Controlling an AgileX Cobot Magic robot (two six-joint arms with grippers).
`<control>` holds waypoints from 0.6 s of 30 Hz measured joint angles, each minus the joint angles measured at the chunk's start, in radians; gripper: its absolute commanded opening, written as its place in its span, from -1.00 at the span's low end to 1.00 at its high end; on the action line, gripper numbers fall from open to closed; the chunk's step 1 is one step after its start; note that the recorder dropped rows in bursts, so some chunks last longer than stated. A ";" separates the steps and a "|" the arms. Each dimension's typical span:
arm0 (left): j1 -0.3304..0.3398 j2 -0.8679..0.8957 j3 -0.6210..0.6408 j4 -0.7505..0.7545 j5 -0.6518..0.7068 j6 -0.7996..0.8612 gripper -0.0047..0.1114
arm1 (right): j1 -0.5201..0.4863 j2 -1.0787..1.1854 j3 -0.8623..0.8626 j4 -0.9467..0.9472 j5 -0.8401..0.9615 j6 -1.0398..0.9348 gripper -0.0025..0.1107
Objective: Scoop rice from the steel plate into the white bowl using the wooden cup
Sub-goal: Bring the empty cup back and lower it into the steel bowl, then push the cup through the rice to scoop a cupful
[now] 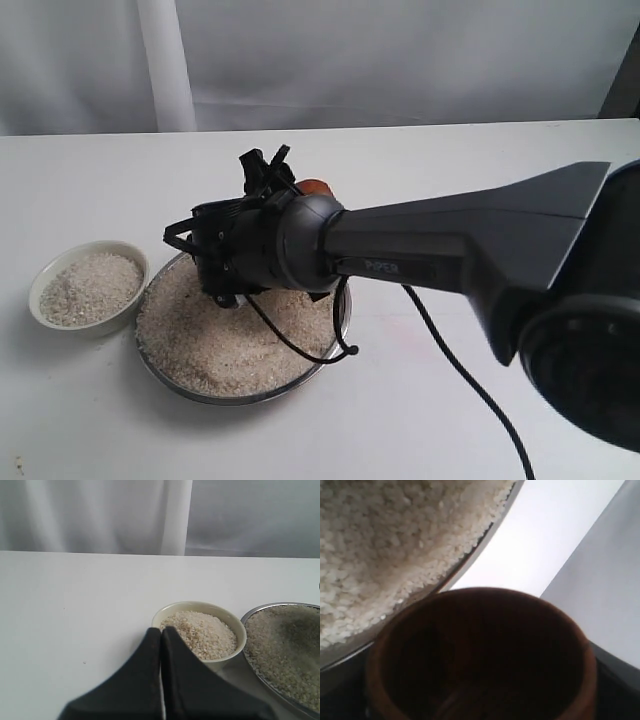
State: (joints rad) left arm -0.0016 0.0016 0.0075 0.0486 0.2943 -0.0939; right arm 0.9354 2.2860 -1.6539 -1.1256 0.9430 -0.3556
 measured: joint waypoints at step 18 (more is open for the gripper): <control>0.000 0.000 0.000 0.000 0.000 0.000 -0.92 | 0.017 0.051 0.000 -0.019 -0.019 -0.014 -0.96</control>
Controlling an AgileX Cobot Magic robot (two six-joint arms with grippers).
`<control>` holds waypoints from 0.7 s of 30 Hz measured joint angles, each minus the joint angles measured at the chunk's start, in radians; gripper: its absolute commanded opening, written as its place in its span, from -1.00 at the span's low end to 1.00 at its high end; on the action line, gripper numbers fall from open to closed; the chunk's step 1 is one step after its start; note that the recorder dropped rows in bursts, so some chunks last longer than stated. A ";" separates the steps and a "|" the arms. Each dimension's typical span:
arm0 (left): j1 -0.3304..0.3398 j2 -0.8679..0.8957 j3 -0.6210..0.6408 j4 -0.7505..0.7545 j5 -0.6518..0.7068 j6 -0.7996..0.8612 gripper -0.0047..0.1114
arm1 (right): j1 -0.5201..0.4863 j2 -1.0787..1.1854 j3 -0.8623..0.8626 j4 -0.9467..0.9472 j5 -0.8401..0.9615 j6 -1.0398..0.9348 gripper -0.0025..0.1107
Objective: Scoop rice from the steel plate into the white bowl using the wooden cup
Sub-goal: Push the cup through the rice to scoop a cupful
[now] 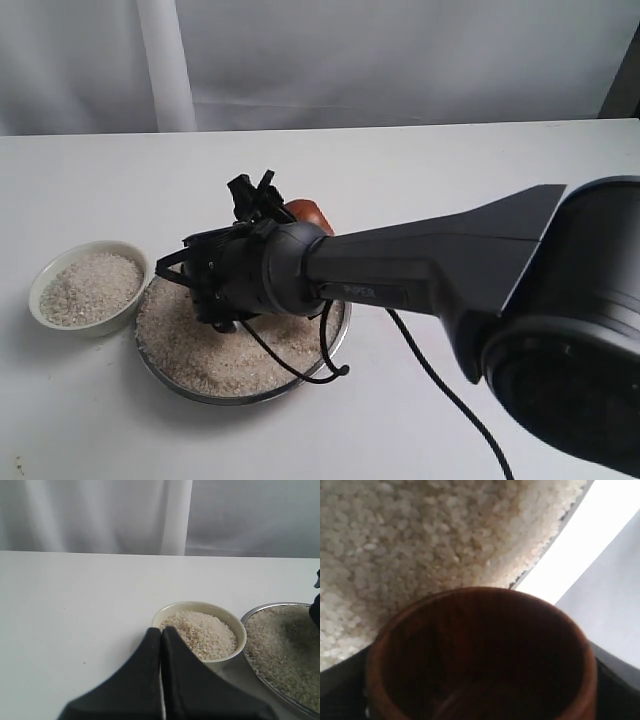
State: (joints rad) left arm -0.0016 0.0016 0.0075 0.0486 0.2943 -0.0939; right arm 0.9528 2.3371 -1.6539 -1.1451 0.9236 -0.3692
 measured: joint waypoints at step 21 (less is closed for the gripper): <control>0.000 0.000 0.000 0.000 0.000 0.000 -0.92 | 0.055 0.029 -0.002 0.059 -0.080 -0.022 -0.96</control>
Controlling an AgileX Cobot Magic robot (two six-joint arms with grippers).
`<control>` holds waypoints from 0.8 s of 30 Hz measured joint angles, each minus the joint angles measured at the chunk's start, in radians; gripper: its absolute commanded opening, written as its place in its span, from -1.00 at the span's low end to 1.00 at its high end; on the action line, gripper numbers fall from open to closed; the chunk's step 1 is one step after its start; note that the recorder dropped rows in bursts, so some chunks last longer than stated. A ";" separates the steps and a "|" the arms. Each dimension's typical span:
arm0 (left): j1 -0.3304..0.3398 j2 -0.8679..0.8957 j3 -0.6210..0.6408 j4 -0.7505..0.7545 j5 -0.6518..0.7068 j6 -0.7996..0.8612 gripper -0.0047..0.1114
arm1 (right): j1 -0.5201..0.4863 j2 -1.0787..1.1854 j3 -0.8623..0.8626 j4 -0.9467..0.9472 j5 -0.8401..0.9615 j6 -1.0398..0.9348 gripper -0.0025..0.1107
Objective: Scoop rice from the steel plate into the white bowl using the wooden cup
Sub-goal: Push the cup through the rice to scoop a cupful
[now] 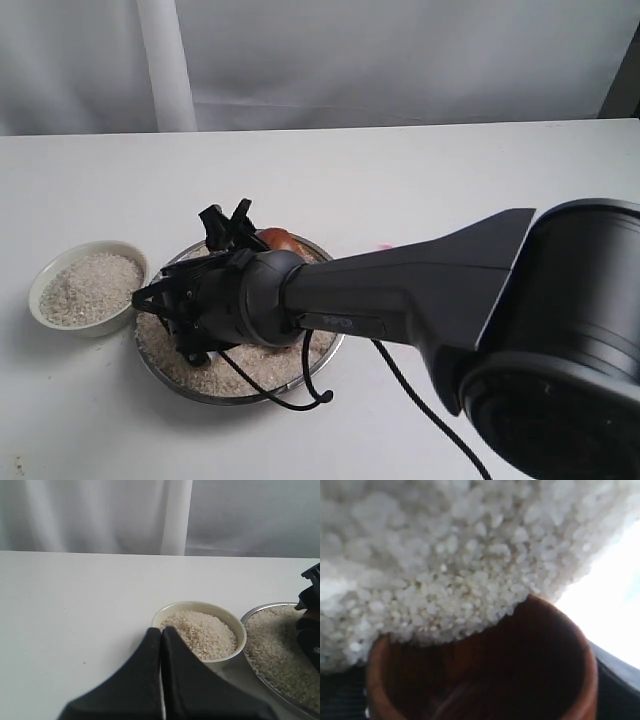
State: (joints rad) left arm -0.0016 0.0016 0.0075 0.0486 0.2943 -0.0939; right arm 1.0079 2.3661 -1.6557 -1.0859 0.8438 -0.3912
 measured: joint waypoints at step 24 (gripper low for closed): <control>0.000 0.000 0.000 0.000 0.000 0.000 -0.92 | 0.008 -0.070 -0.002 0.335 -0.130 0.007 -0.96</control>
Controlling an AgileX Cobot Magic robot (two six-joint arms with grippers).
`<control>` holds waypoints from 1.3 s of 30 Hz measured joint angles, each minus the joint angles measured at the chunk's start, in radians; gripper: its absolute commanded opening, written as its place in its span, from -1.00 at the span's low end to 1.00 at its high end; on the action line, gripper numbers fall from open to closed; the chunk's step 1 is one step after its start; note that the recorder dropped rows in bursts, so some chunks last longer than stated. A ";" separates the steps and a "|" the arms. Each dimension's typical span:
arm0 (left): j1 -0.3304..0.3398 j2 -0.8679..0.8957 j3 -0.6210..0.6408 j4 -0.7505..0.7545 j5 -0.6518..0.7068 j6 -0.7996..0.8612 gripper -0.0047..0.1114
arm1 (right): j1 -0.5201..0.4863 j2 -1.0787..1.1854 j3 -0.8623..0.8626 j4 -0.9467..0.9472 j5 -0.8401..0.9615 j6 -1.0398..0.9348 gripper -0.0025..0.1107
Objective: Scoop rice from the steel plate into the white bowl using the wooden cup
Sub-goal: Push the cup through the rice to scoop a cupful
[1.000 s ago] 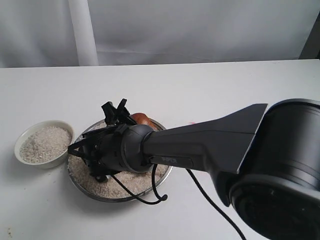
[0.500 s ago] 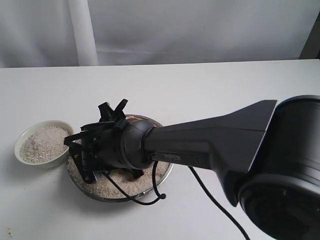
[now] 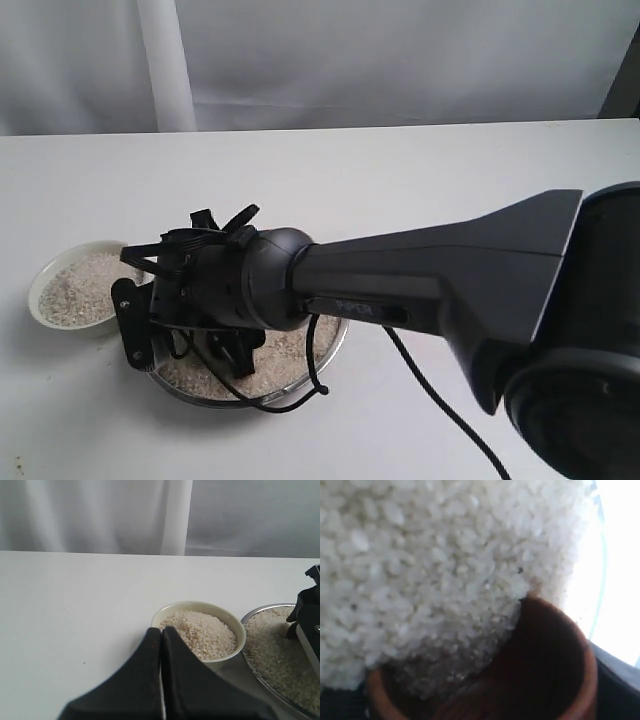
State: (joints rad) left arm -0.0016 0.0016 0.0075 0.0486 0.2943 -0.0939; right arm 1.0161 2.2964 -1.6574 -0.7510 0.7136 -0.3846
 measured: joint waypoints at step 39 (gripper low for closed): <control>0.000 0.000 0.000 0.000 0.000 0.000 -0.92 | -0.109 -0.111 0.237 0.450 -0.438 0.022 -0.96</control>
State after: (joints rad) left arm -0.0016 0.0016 0.0075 0.0486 0.2943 -0.0939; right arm 0.9069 2.1854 -1.4208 -0.3009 0.2754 -0.3628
